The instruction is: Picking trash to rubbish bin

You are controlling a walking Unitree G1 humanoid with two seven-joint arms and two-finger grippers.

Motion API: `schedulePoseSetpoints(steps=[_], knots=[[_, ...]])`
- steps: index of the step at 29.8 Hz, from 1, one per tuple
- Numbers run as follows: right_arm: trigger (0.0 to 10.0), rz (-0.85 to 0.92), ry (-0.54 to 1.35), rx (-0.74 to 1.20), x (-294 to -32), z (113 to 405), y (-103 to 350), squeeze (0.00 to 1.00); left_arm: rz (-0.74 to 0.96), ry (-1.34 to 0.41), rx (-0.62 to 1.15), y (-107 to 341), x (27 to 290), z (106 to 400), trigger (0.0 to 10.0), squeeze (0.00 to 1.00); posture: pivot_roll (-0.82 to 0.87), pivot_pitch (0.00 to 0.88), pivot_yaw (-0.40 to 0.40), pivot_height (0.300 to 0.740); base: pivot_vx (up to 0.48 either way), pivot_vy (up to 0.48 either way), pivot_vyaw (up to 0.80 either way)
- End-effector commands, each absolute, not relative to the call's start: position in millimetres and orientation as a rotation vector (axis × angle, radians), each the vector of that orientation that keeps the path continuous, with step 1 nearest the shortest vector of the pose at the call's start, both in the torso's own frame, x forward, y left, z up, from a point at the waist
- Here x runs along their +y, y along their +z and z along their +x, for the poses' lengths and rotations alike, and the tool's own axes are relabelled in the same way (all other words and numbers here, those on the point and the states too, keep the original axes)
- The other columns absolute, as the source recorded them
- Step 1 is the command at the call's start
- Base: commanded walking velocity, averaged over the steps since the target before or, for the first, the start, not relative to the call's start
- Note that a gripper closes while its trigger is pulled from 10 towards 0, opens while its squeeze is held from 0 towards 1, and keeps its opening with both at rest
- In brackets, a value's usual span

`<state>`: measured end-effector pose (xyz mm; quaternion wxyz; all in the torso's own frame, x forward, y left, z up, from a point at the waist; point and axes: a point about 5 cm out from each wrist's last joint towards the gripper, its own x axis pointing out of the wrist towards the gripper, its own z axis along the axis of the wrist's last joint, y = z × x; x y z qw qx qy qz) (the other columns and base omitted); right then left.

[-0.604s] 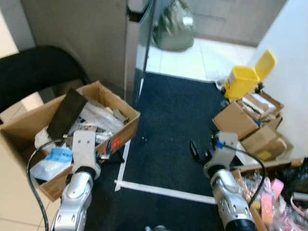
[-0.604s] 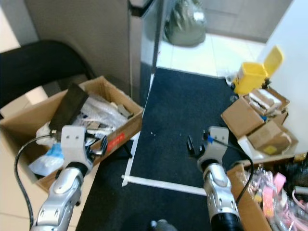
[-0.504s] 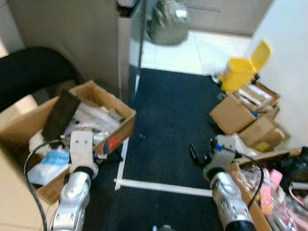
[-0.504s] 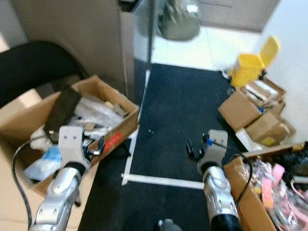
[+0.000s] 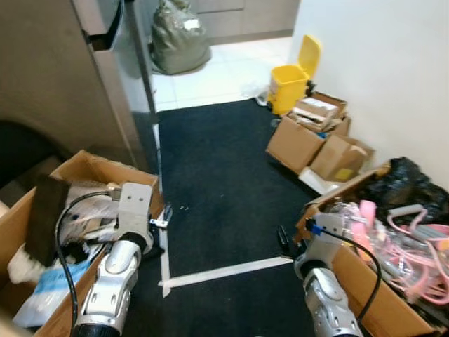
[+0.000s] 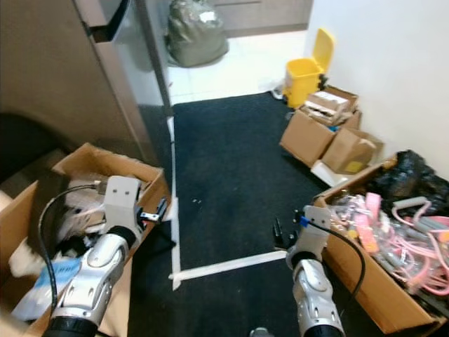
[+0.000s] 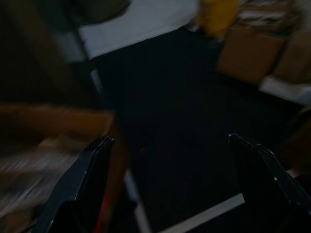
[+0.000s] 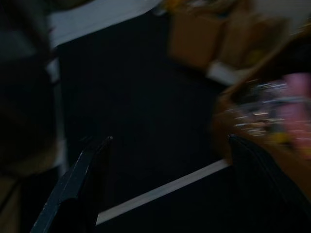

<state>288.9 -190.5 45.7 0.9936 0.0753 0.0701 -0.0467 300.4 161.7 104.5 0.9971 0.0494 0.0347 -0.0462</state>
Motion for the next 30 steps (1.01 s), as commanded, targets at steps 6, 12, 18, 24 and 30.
schedulePoseSetpoints(steps=[6, 12, 18, 24, 30], knots=[[10.0, 0.178, -0.138, 0.193, -198.3, 278.7, 31.8, 0.00, 0.094, -0.059, 0.109, 91.5, 167.8, 289.5, 10.0, 0.00, 0.04, 0.143, 0.039, 0.740, 0.000, 0.000, -0.80], [10.0, 0.165, -0.116, 0.181, -200.6, 283.1, 36.2, 0.00, 0.070, -0.055, 0.102, 89.8, 167.5, 285.6, 10.0, 0.00, 0.04, 0.144, 0.020, 0.740, 0.000, 0.000, -0.80], [10.0, 0.148, -0.103, 0.160, -198.1, 285.4, 39.8, 0.00, 0.069, -0.043, 0.097, 88.9, 168.4, 281.5, 10.0, 0.00, 0.05, 0.139, 0.010, 0.740, 0.000, 0.000, -0.80], [10.0, 0.143, -0.083, 0.158, -191.9, 287.3, 40.2, 0.00, 0.061, -0.023, 0.106, 86.4, 168.5, 280.8, 10.0, 0.00, 0.05, 0.141, 0.004, 0.740, 0.000, 0.000, -0.80], [10.0, 0.137, -0.059, 0.158, -187.6, 291.6, 42.0, 0.00, 0.063, -0.033, 0.109, 85.0, 166.9, 280.8, 10.0, 0.00, 0.04, 0.138, 0.003, 0.740, 0.000, 0.000, -0.80]])
